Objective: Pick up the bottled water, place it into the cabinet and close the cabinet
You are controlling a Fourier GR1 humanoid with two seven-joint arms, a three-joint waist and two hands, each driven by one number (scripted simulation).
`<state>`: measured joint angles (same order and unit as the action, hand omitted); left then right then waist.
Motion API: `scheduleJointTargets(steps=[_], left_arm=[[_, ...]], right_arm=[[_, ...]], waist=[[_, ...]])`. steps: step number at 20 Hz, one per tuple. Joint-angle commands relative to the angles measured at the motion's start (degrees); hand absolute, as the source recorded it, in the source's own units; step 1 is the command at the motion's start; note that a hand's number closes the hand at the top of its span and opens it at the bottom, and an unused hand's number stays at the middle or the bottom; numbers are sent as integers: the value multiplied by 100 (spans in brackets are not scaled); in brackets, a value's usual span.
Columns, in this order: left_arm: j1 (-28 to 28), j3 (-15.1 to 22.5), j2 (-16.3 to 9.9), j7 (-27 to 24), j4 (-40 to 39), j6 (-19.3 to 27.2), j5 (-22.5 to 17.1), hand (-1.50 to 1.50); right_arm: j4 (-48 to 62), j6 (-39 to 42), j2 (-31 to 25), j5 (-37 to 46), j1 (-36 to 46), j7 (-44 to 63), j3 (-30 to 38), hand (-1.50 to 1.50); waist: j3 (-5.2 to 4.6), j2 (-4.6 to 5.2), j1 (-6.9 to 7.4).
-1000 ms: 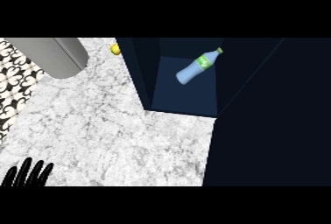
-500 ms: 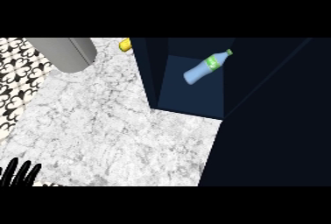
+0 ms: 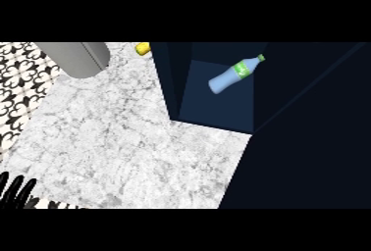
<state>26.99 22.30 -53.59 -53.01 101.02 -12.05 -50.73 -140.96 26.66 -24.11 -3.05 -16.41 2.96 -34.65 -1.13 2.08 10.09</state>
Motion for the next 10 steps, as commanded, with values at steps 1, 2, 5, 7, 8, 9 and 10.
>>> scheduleJointTargets(steps=[1, 2, 5, 7, 8, 9, 10], left_arm=[[-22, -86, -70, -83, 40, -162, -14, -150], [-45, -120, -73, -63, 5, -148, -36, -150], [-65, -163, -109, -10, -2, -190, -103, -150], [4, -202, -161, -40, -11, -276, -124, -150], [39, -201, -216, 14, -37, -321, -154, -150], [50, -262, -205, -45, -71, -348, -184, -150], [24, -227, -197, -12, -78, -344, -142, -150]], right_arm=[[631, -507, 627, -188, 249, 684, -330, 150], [782, -558, 747, -315, 334, 725, -275, 150], [1043, -685, 1050, -622, 536, 963, -274, 150], [1332, -788, 1295, -939, 724, 1128, -196, 150], [1528, -815, 1449, -1043, 859, 1116, -168, 150], [1725, -784, 1546, -1230, 1023, 1177, -140, 150], [1859, -741, 1615, -1402, 1189, 1230, -91, 150]], waist=[[11, 54, 70], [18, 87, 83], [17, 104, 101], [35, 72, 101], [42, 83, 118], [47, 66, 131], [42, 96, 163]])
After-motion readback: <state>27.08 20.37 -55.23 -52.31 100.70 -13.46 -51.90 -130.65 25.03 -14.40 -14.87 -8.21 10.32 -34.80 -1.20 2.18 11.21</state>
